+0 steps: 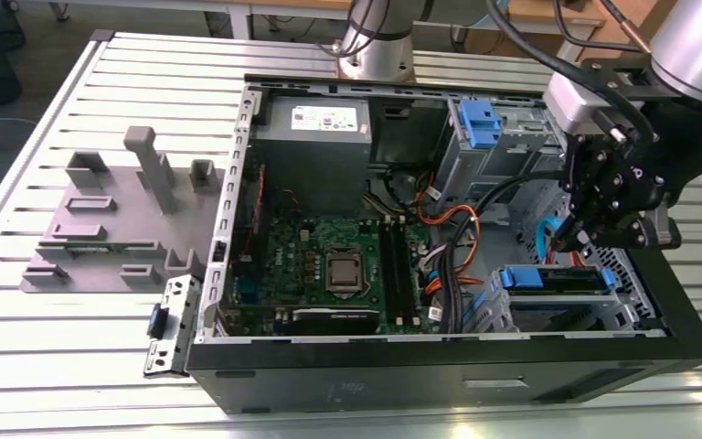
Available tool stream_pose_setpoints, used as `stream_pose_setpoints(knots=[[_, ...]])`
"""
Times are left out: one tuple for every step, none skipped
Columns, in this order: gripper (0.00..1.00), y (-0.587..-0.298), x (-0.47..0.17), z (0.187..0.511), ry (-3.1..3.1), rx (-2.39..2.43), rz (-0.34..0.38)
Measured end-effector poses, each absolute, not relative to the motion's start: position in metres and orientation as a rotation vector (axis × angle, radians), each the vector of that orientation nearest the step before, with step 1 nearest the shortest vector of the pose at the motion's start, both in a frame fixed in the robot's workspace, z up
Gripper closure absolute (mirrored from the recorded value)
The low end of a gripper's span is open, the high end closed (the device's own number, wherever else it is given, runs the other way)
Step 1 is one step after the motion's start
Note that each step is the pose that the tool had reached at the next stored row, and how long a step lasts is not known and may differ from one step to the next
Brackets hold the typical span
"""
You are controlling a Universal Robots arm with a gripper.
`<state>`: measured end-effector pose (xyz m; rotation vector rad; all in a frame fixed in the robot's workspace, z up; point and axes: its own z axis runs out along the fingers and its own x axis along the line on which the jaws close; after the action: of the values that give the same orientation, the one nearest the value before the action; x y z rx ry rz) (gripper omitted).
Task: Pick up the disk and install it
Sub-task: 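Insert the second disk wire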
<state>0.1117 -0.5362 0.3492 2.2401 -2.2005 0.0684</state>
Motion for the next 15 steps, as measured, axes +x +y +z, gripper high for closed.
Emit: stream_pose_setpoints(knots=[[0.84, -0.538, 0.111, 0.348, -2.199, 2.243, 0.069], [0.84, -0.539, 0.110, 0.347, -2.199, 2.245, 0.071], [0.84, -0.540, 0.109, 0.346, -2.199, 2.246, 0.073], [0.84, -0.542, 0.109, 0.345, -2.199, 2.248, 0.075], [0.84, -0.543, 0.108, 0.345, -2.200, 2.250, 0.078], [0.84, -0.544, 0.108, 0.344, -2.201, 2.253, 0.081], [0.84, -0.545, 0.107, 0.344, -2.203, 2.255, 0.083], [0.84, -0.546, 0.107, 0.344, -2.205, 2.258, 0.082], [0.84, -0.548, 0.106, 0.343, -2.206, 2.260, 0.081], [0.84, -0.549, 0.106, 0.343, -2.208, 2.262, 0.080], [0.84, -0.551, 0.106, 0.342, -2.209, 2.263, 0.080], [0.84, -0.552, 0.106, 0.342, -2.210, 2.265, 0.080], [0.84, -0.553, 0.106, 0.342, -2.211, 2.266, 0.081], [0.84, -0.553, 0.105, 0.342, -2.212, 2.267, 0.082], [0.84, -0.554, 0.105, 0.342, -2.213, 2.269, 0.084]])
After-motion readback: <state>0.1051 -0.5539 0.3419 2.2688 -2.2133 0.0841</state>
